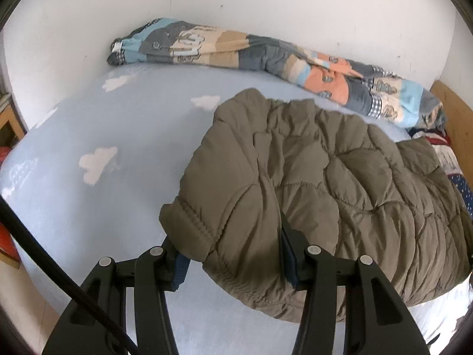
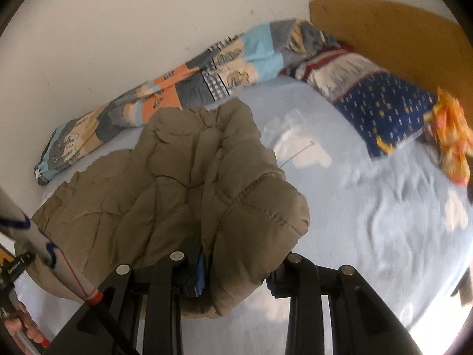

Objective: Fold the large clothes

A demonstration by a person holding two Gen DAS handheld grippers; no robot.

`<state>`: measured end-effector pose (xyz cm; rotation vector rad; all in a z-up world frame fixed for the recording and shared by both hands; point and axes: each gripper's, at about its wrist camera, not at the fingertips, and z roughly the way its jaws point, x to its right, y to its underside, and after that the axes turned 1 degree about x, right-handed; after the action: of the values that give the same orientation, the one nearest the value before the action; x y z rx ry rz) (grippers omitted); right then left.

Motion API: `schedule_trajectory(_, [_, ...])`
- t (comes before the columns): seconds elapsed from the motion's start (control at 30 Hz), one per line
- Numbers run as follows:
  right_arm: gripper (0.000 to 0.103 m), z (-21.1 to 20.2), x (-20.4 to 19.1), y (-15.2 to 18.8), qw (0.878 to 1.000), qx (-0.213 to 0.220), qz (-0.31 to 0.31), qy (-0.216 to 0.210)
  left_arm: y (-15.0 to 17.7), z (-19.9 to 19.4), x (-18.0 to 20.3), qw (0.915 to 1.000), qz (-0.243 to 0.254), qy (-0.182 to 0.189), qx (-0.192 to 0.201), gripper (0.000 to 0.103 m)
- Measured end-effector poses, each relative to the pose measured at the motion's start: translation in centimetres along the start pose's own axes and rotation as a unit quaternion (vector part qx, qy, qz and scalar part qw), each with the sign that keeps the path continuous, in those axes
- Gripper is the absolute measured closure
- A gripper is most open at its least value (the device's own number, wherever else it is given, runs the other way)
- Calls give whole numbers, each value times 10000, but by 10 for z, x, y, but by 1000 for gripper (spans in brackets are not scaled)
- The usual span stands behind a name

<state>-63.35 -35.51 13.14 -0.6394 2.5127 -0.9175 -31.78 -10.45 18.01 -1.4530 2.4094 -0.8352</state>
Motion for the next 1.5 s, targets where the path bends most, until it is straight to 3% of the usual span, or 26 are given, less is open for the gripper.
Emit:
schedule_trajectory(0.3, [70, 3, 17, 42, 9993, -356, 69, 119, 29, 15, -5, 9994, -108, -173, -269, 49])
schedule_trajectory(0.4, [69, 18, 25, 51, 9980, -591, 177, 166, 35, 25, -13, 9980, -384, -135, -480, 44])
schedule_trajectory(0.47, [67, 27, 35, 55, 9962, -758, 422, 86, 37, 29, -21, 9960, -604, -83, -660, 32])
schedule_trajectory(0.53, [63, 33, 44, 58, 9942, -912, 574, -14, 35, 31, -33, 9923, -868, 58, -880, 27])
schedule_trajectory(0.63, [55, 33, 62, 60, 9879, -1053, 1099, -303, 35, 34, -59, 9801, -1468, 506, -1234, 26])
schedule_trajectory(0.67, [50, 33, 69, 61, 9843, -1128, 1294, -409, 36, 35, -71, 9723, -1762, 722, -1356, 26])
schedule_trajectory(0.9, [44, 12, 98, 71, 9683, -1164, 2075, -755, 50, 34, -116, 9322, -2748, 1533, -1786, 26])
schedule_trajectory(0.97, [43, 4, 102, 76, 9669, -1116, 2170, -741, 52, 30, -131, 9273, -2978, 1450, -1745, 26])
schedule_trajectory(1.03, [43, -4, 106, 77, 9672, -1009, 2237, -655, 50, 20, -152, 9240, -3287, 1316, -1445, 26])
schedule_trajectory(1.1, [43, -15, 108, 76, 9707, -811, 2215, -464, 46, 6, -163, 9284, -3431, 955, -1056, 26])
schedule_trajectory(1.17, [43, -31, 109, 73, 9759, -455, 2135, -47, 30, -5, -160, 9451, -3186, 461, -561, 26])
schedule_trajectory(1.27, [43, -45, 105, 62, 9845, 7, 1739, 215, 14, -20, -118, 9732, -2285, 243, -80, 26])
schedule_trajectory(1.37, [43, -47, 70, 53, 9951, 267, 898, 326, 7, -28, -47, 9954, -889, 242, 249, 26])
schedule_trajectory(1.5, [43, -31, 27, 52, 9994, 248, 174, 174, 13, -24, 28, 9980, 391, 198, 448, 26])
